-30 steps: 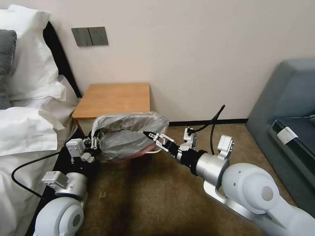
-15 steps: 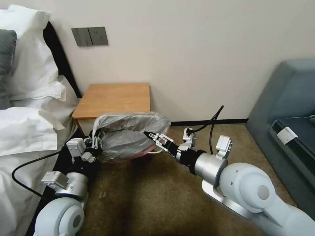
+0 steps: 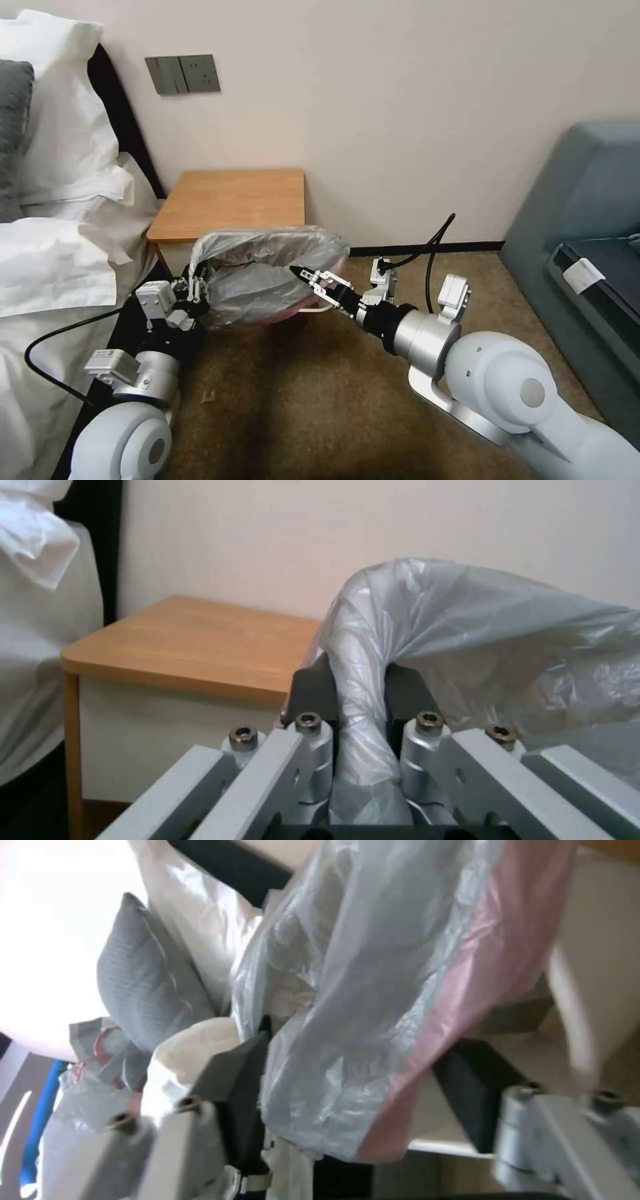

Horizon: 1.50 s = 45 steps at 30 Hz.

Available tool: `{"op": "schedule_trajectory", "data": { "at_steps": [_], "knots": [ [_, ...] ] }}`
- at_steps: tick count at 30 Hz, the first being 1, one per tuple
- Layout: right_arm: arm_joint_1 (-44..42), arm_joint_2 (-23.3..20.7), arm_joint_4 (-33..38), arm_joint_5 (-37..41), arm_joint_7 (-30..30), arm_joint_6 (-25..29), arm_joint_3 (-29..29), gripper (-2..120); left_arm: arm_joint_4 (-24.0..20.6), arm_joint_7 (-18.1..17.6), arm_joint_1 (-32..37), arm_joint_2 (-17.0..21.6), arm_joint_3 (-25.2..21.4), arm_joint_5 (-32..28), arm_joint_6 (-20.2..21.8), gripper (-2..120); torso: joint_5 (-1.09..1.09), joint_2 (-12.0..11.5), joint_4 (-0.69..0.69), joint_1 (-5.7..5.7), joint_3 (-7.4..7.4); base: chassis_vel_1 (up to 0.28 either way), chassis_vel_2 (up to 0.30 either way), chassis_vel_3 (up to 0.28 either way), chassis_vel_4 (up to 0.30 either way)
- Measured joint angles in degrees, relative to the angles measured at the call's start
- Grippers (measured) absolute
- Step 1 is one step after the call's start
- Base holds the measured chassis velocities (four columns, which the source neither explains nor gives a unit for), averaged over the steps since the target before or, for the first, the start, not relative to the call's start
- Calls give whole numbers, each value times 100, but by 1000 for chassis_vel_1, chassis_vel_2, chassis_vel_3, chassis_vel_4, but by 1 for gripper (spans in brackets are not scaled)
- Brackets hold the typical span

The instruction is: Pick up the garbage bag from the table and place it over the trash can.

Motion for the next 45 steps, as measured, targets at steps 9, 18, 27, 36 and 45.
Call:
{"op": "schedule_trajectory", "data": {
  "at_steps": [9,18,27,36,45],
  "knots": [
    [-11,5,-1,-220,-188,-19,-104,32,13,6,-5,-1,-3,-18,8,9,0,0,0,0,0,0,0,0,0],
    [-47,-9,17,-332,-246,-32,-141,0,49,35,-1,-33,6,-9,9,9,0,0,0,0,0,0,0,0,0],
    [-263,-137,203,-411,-342,-83,-157,0,149,1,-35,-57,-13,-85,13,9,0,0,0,0,0,0,0,0,0],
    [-500,-351,287,-405,-334,-153,-56,0,156,-86,-78,-82,-92,-403,76,9,0,0,0,0,0,0,0,0,0],
    [-561,-399,284,-443,-283,-234,-69,0,192,-125,-129,-87,-127,-602,127,9,0,0,0,0,0,0,0,0,0]
  ]
}}
